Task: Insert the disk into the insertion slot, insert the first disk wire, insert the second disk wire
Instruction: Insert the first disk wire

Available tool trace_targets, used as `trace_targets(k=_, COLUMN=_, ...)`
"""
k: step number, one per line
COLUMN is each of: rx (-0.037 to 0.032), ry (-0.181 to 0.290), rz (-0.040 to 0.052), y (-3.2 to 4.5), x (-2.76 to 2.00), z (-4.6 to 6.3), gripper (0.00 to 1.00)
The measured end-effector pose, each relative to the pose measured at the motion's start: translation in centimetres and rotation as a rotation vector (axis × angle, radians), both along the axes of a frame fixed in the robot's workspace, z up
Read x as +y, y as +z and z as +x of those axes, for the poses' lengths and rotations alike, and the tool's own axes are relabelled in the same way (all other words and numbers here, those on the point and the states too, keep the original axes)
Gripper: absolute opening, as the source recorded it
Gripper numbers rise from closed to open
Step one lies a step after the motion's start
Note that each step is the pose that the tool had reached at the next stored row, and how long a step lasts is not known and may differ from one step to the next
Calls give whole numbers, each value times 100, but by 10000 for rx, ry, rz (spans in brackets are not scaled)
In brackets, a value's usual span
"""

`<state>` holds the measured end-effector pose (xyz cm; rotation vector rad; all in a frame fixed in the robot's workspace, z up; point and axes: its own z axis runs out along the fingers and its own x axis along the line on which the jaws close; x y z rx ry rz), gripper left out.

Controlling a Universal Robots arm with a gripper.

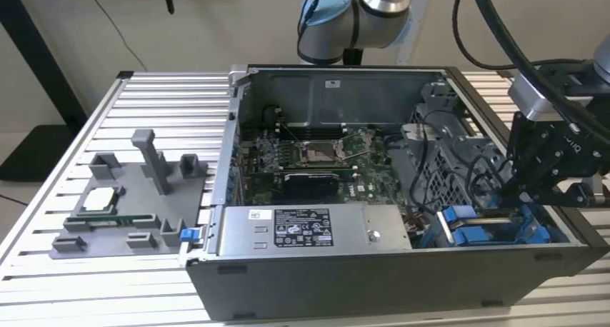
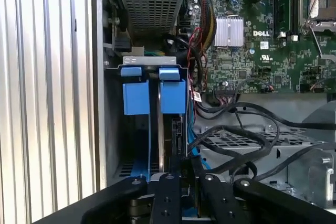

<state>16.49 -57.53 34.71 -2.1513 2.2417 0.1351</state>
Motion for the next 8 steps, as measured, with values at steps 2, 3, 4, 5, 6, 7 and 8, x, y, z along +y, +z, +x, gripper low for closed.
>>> trace_targets(k=2, rx=23, ry=-15, rz=-17, y=-6, x=0, z=4, gripper=0)
trace_targets(k=3, rx=27, ry=-26, rz=-22, y=-10, x=0, z=4, gripper=0)
trace_targets(k=4, rx=29, ry=-40, rz=-22, y=-15, x=0, z=4, gripper=0)
trace_targets(k=5, rx=30, ry=-48, rz=-24, y=-19, x=0, z=5, gripper=0)
trace_targets(k=6, rx=31, ry=-55, rz=-25, y=-21, x=0, z=5, gripper=0)
trace_targets(k=7, rx=30, ry=-58, rz=-26, y=-21, x=0, z=5, gripper=0)
trace_targets(k=8, rx=30, ry=-59, rz=-26, y=-21, x=0, z=5, gripper=0)
